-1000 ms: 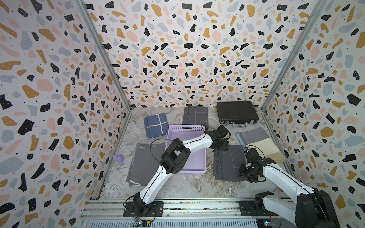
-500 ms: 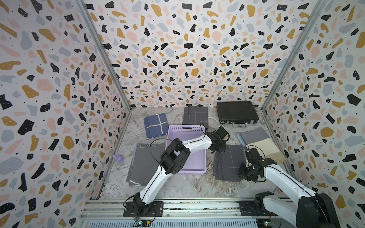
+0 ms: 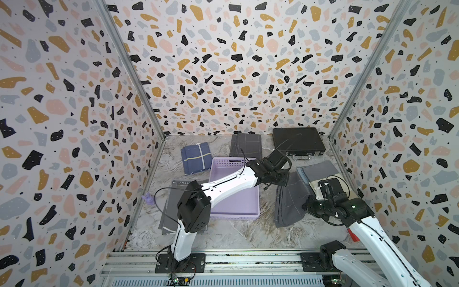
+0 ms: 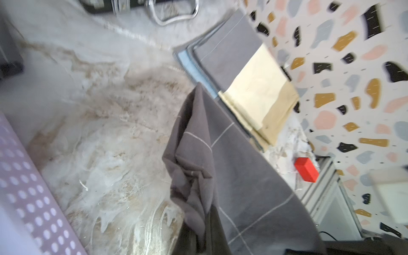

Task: Put the folded pillowcase in the basket
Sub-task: Pick up the pillowcase from the center of the board, then place the pillowcase in the basket.

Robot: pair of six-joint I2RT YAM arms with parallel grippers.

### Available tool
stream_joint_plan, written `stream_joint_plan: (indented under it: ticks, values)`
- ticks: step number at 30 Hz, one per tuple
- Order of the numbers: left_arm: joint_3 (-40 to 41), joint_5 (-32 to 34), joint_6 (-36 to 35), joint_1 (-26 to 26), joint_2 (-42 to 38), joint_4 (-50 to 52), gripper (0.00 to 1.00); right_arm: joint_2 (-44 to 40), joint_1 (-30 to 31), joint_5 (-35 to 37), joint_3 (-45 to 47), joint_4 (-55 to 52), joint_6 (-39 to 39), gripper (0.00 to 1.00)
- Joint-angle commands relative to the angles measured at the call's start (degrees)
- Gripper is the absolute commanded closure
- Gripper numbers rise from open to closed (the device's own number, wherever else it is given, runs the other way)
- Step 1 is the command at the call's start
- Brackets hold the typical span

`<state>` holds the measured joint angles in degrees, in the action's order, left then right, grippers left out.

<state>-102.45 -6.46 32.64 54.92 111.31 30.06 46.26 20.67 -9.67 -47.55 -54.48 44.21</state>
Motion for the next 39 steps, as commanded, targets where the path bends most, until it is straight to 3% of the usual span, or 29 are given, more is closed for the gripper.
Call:
stream_joint_plan:
  ticks: [1, 5, 8, 15, 23, 32, 39]
  values:
    - [1.3, 3.2, -4.1, -1.0, -4.3, 2.7, 1.0, 1.1, 4.9, 1.2, -5.4, -0.8, 3.6, 1.0]
    - [3.5, 3.7, -6.6, -5.9, -9.0, 5.8, 1.0, 7.1, 13.2, 1.7, -10.4, 3.6, 5.6, 1.0]
    - [6.6, -2.5, -8.1, -12.7, -11.8, 6.4, 1.0, 13.2, 20.2, 4.1, -14.0, 8.0, 6.4, 1.0]
    - [7.6, -1.8, -16.1, -22.8, -13.9, 11.1, 1.0, 28.3, 30.5, 3.0, -20.2, 20.2, 6.1, 1.0]
    - [9.6, -2.6, -17.5, -28.4, -7.3, 7.8, 1.0, 40.8, 31.3, 0.4, -23.7, 25.2, 3.4, 1.0]
    - [14.3, 0.1, -15.1, -31.3, -5.2, 3.7, 1.0, 50.6, 30.8, -2.9, -22.5, 30.4, 3.3, 1.0]
    - [16.5, 0.0, -13.3, -31.8, -3.0, 0.7, 1.0, 54.5, 29.8, -1.6, -21.4, 32.5, 4.3, 1.0]
